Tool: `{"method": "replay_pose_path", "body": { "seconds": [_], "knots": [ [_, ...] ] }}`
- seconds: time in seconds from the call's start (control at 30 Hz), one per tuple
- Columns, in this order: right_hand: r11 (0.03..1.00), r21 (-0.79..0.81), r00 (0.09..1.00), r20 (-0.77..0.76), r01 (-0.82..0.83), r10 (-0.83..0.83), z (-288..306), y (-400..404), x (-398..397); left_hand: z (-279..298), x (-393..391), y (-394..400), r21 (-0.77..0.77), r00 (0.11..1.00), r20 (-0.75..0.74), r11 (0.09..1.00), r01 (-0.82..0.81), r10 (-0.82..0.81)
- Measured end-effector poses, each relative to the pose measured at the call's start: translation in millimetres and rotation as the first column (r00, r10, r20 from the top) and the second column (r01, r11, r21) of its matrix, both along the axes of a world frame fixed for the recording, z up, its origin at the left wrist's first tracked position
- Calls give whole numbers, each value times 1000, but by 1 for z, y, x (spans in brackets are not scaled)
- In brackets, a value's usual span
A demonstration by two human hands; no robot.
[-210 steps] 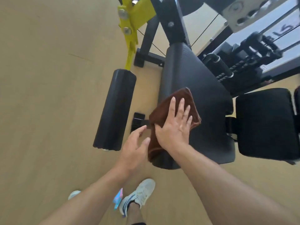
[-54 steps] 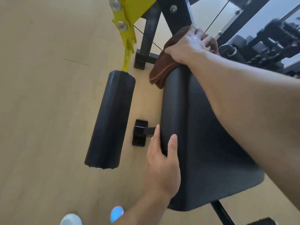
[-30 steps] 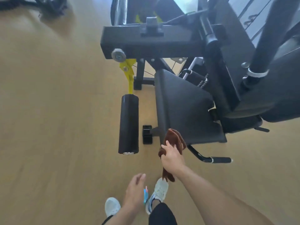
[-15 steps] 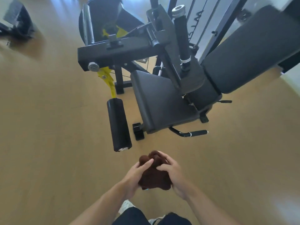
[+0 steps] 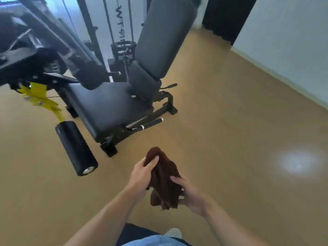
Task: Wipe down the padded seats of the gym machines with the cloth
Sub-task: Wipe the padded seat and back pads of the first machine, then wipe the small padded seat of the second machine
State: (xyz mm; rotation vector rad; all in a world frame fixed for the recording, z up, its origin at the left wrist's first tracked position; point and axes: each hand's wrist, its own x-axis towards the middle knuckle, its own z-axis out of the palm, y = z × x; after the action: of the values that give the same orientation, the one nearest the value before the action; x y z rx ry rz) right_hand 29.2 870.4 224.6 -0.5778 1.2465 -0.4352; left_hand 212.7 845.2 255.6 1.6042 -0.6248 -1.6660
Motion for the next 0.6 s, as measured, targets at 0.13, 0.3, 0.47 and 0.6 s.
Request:
{"method": "replay_pose_path", "body": {
  "seconds": [0.13, 0.3, 0.47, 0.6],
  "knots": [
    [995, 7, 984, -151, 96, -93, 6, 42, -97, 32, -98, -10, -80, 925, 56, 922, 378, -375],
    [940, -308, 847, -452, 146, -279, -1, 95, -188, 54, -212, -21, -98, 701, 129, 695, 713, -701],
    [884, -278, 737, -489, 375, -466, -2, 109, -250, 61, -310, -48, -116, 514, 80, 504, 856, -854],
    [798, -183, 672, -450, 575, -588, -20, 116, -305, 45, -383, -88, -120, 543, 91, 533, 838, -835]
  ]
}}
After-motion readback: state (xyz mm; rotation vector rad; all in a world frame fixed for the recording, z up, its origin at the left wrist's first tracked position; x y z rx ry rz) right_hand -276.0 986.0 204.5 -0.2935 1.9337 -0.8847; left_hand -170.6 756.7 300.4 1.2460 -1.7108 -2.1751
